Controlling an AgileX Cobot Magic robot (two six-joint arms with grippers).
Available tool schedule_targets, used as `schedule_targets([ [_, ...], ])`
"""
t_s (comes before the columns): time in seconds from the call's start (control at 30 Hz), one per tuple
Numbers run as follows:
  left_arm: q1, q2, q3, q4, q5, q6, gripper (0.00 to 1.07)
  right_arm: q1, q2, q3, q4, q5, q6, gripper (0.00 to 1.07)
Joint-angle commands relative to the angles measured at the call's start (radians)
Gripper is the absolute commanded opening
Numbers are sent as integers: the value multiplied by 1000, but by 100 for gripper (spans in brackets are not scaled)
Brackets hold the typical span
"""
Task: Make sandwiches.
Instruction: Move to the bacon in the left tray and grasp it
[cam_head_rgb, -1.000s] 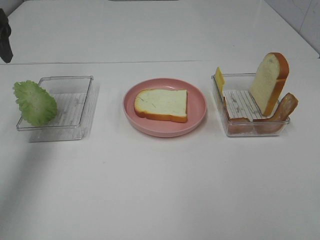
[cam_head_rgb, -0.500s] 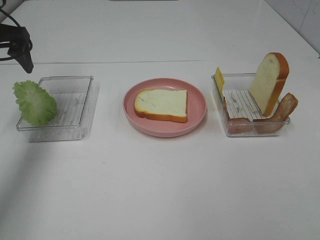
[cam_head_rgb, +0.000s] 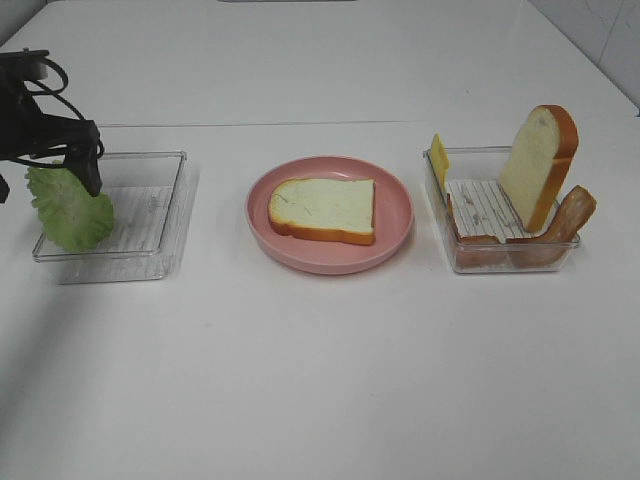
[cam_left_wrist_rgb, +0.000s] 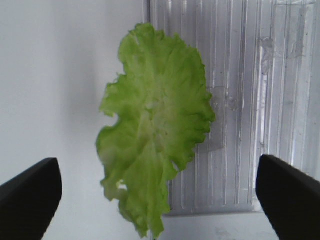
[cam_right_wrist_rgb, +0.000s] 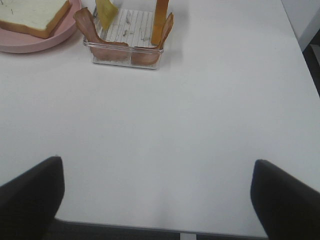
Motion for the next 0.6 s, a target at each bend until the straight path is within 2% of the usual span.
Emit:
schedule_targets([
  [0.03,1,13,5,-12,-12,2,100,-3,-33,1,3,-4,-6,99],
  [0.37,1,18,5,-14,-23,-1,96,-3,-33,1,3,-4,-6,99],
  [0.47,1,18,5,-16,-23,-14,90,-3,-33,1,3,-4,-6,99],
  [0.53,1,18,5,-16,-24,-28,81,-3,-33,1,3,-4,-6,99],
  [0.57,1,18,5,-16,-24,-28,81,-3,-33,1,3,-4,-6,99],
  [0.6,1,18,5,-16,-24,-33,72,-3,-33,1,3,-4,-6,99],
])
